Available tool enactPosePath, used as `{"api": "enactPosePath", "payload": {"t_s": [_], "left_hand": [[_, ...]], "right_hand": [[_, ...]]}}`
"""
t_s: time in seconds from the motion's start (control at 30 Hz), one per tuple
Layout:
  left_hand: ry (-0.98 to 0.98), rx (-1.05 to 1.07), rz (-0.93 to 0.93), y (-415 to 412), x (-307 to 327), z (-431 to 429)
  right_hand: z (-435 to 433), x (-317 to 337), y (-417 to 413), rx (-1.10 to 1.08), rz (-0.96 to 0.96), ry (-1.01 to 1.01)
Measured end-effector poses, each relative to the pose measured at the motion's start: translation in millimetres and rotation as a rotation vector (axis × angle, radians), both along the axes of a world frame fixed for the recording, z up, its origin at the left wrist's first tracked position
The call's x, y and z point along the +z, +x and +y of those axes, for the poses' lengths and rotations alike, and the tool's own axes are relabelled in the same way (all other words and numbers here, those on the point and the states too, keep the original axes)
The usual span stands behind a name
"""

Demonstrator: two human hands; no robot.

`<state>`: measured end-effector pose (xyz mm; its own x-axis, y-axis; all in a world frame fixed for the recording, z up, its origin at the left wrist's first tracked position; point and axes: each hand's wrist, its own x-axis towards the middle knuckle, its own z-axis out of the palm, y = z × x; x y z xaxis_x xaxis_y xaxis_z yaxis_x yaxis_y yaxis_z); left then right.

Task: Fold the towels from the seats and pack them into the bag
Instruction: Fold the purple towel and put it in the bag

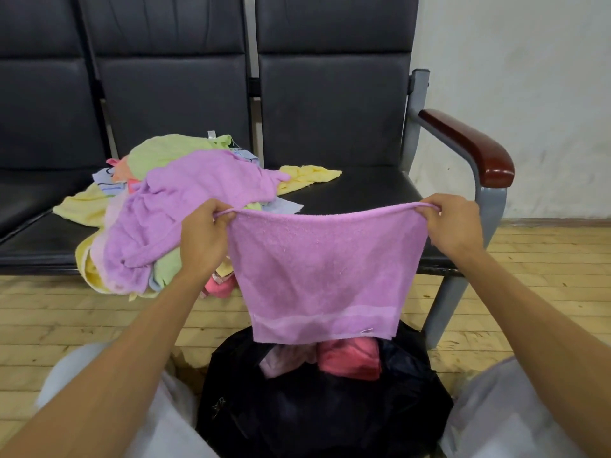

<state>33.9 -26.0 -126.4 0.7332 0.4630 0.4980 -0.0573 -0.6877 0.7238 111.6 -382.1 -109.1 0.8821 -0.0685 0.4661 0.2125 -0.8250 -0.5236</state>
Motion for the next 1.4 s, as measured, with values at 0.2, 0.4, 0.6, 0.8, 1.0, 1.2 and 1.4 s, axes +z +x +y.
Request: {"api": "enactPosePath", "payload": {"t_s": [0.2,0.4,0.6,0.8,1.0,1.2,1.4], "left_hand": [[-0.095,-0.176,0.115,31,26,-9],[-0.25,-0.285,0.171,95,48,-28],[-0.33,-0.236,0.17,160,42,-34],[-0.284,-0.175,0.091,216,32,-37],[-0.034,-0.047,0.011,222,38,-44],[-0.183,-0.187,0.058,170,1,-41],[0.0,-0.401,0.281,101,-37,-45]], "right_hand": [[-9,14,24,0.004,-0.069,0.213],[-20,22,77,-0.048,-0.098,0.416],[-26,8,133,-0.066,-0.076,0.293],[-19,5,180,-0.083,-0.053,0.384],[-15,14,190,-0.048,-0.11,0.545],[-30,-3,142,0.072,-0.029,0.236],[-48,-25,81,0.315,0.231,-0.256]]}}
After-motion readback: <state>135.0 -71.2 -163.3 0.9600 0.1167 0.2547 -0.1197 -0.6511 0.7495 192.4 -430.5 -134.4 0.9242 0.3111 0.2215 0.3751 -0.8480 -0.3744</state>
